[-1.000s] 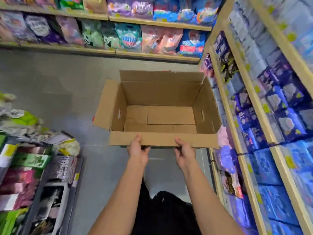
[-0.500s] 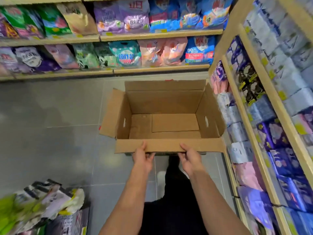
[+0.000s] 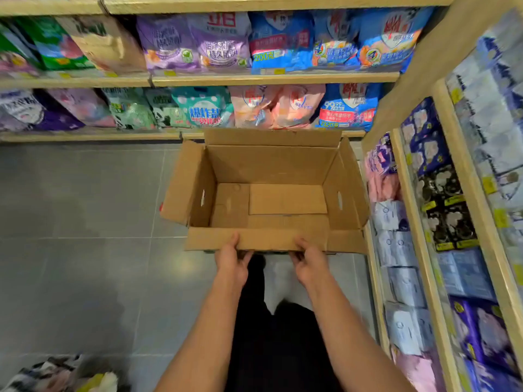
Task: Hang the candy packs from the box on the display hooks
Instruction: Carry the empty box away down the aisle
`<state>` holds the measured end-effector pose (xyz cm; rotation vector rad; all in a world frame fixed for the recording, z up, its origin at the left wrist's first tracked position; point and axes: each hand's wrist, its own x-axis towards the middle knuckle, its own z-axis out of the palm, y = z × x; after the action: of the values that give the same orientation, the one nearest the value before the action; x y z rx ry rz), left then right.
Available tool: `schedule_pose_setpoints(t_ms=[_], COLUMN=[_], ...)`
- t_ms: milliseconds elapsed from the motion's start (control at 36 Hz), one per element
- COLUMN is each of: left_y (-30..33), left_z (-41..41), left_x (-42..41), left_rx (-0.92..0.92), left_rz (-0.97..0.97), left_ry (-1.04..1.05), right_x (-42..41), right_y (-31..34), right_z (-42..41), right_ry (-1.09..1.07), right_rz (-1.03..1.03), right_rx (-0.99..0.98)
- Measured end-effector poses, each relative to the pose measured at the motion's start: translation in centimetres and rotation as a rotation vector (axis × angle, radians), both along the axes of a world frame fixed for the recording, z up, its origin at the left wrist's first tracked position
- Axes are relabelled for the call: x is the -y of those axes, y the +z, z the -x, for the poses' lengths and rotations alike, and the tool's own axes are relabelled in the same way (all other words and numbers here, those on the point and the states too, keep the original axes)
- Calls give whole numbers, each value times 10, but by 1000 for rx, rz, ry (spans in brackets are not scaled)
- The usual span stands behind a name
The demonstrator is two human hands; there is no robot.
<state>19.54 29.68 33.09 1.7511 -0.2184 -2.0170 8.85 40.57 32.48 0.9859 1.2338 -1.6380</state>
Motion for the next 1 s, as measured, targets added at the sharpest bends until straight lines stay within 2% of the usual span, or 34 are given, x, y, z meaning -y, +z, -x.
schedule_pose_setpoints(t_ms=[222,306,500,694,1000], left_y=[-41,-75,-191,-312,-449], left_z=[100,130,197,254,314], left_x=[91,129,194,233,251], left_rx=[-12,-13,6,9,-25], left_rz=[-37,-85,-124,-195,-298], left_ry=[-105,-119,-143,-140,-58], right_x=[84,118,180,219,242], right_y=[-37,-67,-191,-302,-417], right_z=[98,131,207,279,357], right_ry=[-113,-129,-11,116,163], right_rz=[-68,-51,-24,-74,-149], right_rx=[10,15,143,146,171])
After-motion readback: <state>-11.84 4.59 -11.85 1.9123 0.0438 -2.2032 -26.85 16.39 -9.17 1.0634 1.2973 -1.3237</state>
